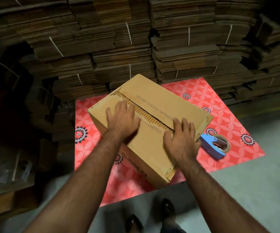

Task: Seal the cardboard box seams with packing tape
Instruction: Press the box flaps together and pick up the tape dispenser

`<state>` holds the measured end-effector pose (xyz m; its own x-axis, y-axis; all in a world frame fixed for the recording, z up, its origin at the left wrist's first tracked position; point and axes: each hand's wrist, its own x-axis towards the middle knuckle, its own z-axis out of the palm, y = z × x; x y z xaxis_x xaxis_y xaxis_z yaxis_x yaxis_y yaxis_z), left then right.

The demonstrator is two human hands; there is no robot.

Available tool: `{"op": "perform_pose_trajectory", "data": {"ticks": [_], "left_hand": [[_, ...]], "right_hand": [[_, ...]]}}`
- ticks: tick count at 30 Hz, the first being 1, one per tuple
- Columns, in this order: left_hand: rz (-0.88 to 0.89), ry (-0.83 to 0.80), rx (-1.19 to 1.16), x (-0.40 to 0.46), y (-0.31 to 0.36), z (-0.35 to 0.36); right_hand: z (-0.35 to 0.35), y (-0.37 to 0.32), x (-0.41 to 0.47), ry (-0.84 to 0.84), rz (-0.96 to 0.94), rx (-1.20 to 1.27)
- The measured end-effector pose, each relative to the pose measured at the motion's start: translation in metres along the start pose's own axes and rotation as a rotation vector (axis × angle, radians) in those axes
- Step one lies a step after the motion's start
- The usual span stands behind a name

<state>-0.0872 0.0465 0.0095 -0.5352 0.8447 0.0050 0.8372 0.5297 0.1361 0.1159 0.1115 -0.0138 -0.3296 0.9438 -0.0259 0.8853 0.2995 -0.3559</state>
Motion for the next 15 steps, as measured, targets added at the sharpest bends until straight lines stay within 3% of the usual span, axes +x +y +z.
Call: {"op": "perform_pose_trajectory", "data": {"ticks": [6, 11, 15], "left_hand": [[-0.32, -0.185, 0.005, 0.051, -0.026, -0.014], [-0.503, -0.121, 0.079, 0.036, -0.011, -0.011], [-0.681, -0.008, -0.08, 0.023, -0.01, -0.007]], "right_hand": [[-0.001, 0.014, 0.023, 0.006, -0.078, -0.05], [-0.023, 0.036, 0.085, -0.094, -0.292, -0.012], [-0.045, 0.047, 0.107, -0.185, -0.113, 0.079]]}}
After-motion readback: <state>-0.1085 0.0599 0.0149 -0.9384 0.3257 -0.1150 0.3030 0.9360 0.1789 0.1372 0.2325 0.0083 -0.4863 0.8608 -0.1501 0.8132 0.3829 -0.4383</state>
